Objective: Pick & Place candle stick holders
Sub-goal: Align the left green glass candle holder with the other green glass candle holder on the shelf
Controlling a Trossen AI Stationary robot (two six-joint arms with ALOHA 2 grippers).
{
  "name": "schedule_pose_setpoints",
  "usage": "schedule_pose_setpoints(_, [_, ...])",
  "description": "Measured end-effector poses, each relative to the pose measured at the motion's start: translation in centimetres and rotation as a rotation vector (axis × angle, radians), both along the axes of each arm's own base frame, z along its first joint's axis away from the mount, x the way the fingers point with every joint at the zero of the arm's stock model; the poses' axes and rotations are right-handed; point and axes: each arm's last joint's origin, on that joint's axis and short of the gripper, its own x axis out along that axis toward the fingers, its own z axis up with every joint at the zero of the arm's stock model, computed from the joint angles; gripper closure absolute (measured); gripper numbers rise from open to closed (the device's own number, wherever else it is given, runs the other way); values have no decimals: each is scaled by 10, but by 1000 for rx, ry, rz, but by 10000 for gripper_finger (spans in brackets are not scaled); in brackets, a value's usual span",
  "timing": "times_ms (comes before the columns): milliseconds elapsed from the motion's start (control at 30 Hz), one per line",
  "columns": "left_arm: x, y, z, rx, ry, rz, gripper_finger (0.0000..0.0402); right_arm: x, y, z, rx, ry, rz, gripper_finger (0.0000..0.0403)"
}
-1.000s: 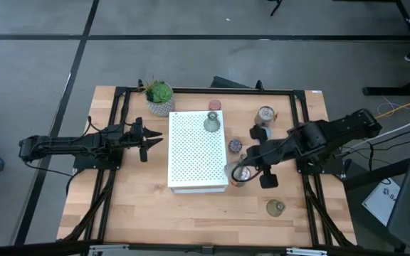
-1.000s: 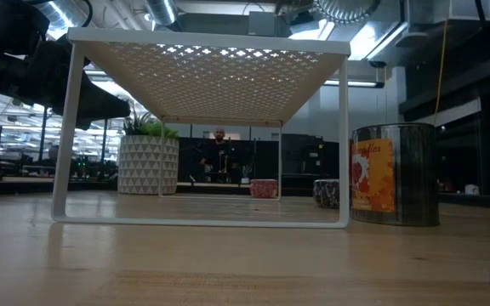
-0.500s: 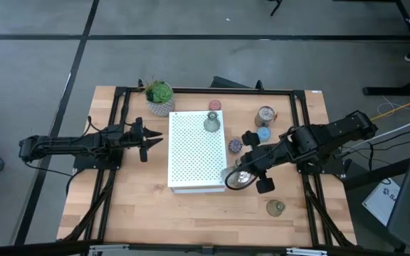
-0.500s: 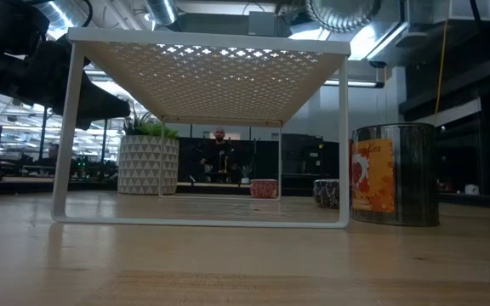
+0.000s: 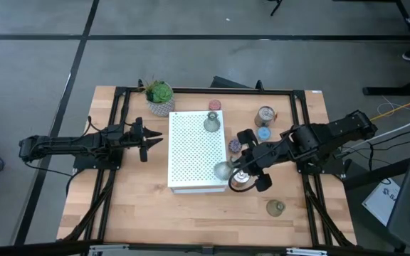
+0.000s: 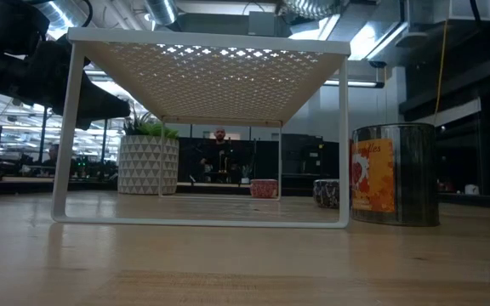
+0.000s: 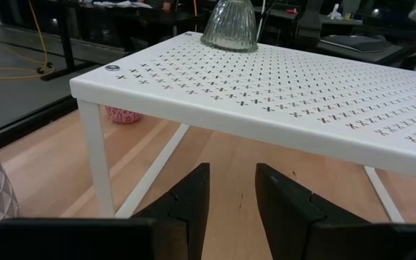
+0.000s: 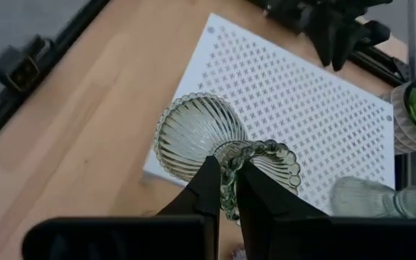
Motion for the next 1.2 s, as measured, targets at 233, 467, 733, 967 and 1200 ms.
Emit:
schedule_pose_setpoints(233, [0, 0, 0, 0, 0, -1, 294, 3, -4, 2, -16, -28, -19, 376])
schedule_pose_setpoints(467, [0, 0, 0, 0, 0, -1, 294, 14, -15, 3, -42, -71, -35, 376])
schedule_pose_setpoints(733, [0, 0, 0, 0, -1, -1, 294, 32, -25, -13, -50, -8, -69, 376])
schedule_pose_setpoints(967, [0, 0, -1, -1, 7, 0, 294, 45, -23, -33, -74, 82, -66, 376])
schedule_pose_setpoints(1200, [0, 0, -1, -1, 7, 0, 294, 52, -21, -44, -96, 115, -53, 376])
